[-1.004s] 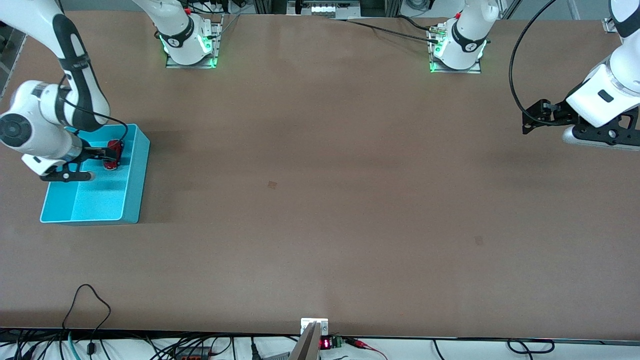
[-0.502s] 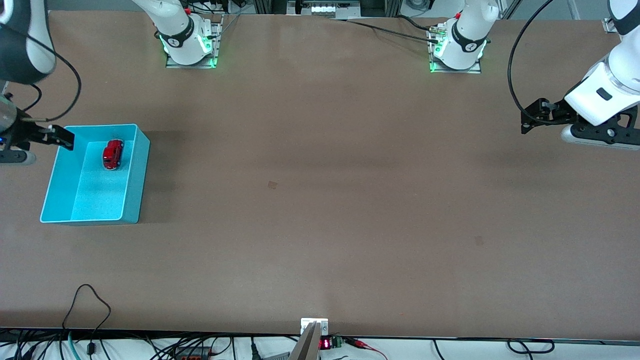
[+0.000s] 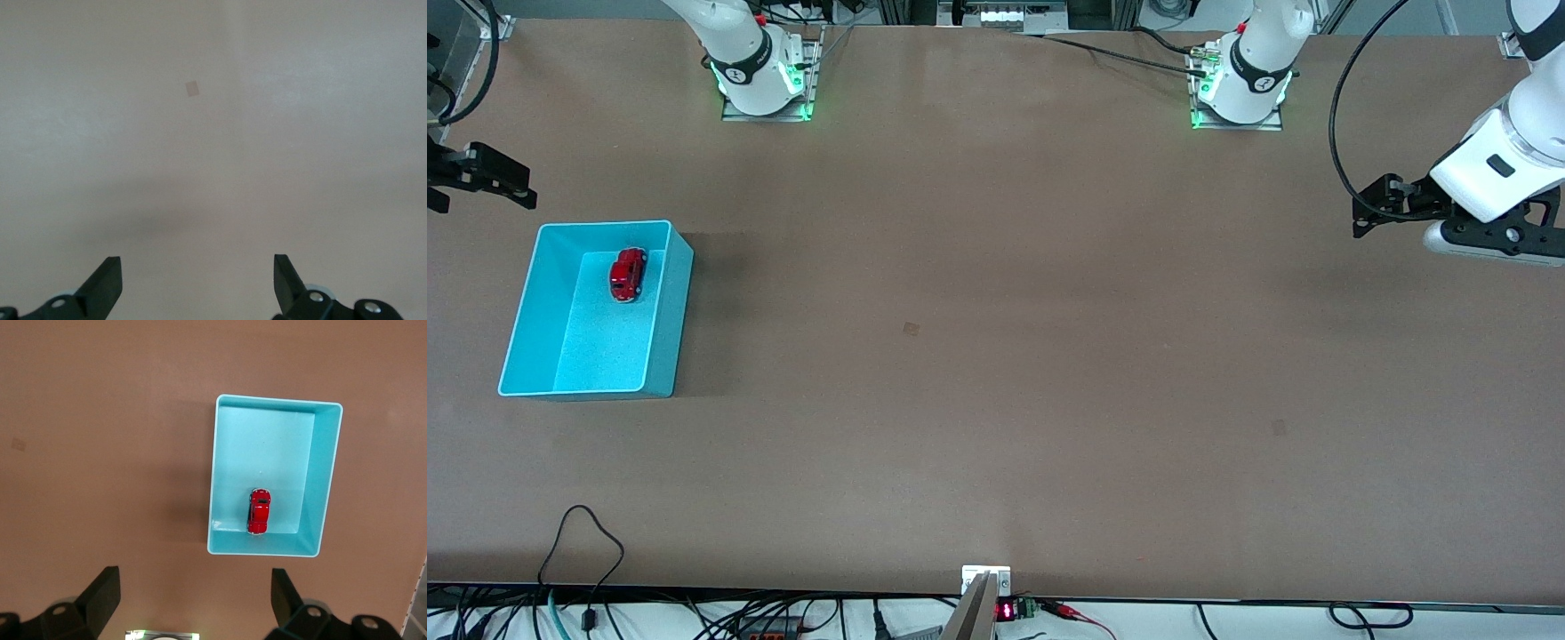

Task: Wind red beetle toy and store in blue box
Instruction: 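Open the right gripper and raise it away from the box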

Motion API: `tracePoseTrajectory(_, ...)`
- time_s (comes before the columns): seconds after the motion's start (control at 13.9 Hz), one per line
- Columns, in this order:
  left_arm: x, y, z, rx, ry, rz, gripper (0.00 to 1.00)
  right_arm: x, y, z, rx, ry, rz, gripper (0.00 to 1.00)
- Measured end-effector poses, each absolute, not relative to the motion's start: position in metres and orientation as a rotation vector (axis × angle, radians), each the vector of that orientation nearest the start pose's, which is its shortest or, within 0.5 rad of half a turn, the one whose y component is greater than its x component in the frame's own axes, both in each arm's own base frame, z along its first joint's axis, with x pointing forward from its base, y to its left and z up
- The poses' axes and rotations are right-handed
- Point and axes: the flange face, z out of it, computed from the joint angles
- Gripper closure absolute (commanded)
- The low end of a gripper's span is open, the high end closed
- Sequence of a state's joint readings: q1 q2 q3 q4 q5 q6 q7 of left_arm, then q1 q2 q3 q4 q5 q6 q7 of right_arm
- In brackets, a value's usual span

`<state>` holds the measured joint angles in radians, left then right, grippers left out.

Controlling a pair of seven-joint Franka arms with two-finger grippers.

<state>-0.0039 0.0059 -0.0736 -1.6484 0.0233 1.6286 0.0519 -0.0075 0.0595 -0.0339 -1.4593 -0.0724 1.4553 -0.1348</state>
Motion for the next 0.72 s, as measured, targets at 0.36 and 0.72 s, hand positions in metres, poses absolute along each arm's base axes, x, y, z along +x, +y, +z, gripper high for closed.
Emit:
tracePoseTrajectory(0.36, 0.558, -0.041, 0.589, -3.112, 0.204, 0.04, 0.0, 0.57, -0.032, 0.62, -3.203, -0.118, 0.151, 0.0)
tracePoseTrajectory(0.72, 0.558, -0.042, 0.589, -3.111, 0.207, 0.04, 0.0, 0.571, -0.035, 0.615, -3.203, -0.099, 0.17, 0.0)
